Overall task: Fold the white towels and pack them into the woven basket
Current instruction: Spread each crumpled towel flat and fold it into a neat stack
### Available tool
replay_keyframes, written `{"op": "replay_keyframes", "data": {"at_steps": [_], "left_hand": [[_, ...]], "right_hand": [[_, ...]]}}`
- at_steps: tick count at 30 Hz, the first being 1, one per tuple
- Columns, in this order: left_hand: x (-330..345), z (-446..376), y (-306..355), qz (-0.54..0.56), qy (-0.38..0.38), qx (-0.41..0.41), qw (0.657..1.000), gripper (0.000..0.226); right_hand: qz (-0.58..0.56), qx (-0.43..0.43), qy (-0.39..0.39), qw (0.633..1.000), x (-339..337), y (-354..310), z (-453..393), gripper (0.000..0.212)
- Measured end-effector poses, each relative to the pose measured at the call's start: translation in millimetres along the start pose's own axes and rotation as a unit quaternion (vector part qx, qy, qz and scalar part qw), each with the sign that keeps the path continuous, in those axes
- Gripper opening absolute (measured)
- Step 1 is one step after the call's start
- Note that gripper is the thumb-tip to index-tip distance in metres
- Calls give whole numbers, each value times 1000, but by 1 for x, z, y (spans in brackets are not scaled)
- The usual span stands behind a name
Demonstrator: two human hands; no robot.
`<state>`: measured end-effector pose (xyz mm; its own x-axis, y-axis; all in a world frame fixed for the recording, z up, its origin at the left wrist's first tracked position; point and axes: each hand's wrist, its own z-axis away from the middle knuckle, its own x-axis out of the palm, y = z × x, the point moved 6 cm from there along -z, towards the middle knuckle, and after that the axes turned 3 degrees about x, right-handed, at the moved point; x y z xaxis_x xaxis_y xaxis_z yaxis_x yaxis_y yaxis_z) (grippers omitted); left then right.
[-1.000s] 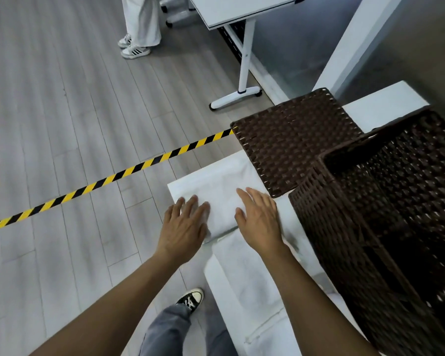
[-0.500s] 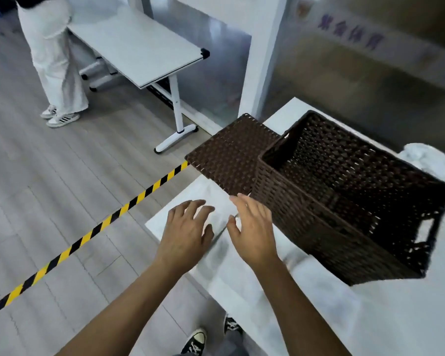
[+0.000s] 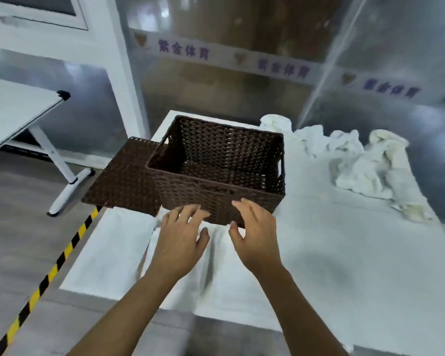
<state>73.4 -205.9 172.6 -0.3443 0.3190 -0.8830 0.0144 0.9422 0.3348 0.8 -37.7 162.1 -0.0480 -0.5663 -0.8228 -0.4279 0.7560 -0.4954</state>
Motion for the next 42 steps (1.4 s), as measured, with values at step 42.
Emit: {"op": "replay_keyframes", "data": {"at_steps": [42], "left_hand": [[309,-140,385,52,-262,95,959,50]], "right_hand": [[37,257,38,965,-205,494,50,44]]}}
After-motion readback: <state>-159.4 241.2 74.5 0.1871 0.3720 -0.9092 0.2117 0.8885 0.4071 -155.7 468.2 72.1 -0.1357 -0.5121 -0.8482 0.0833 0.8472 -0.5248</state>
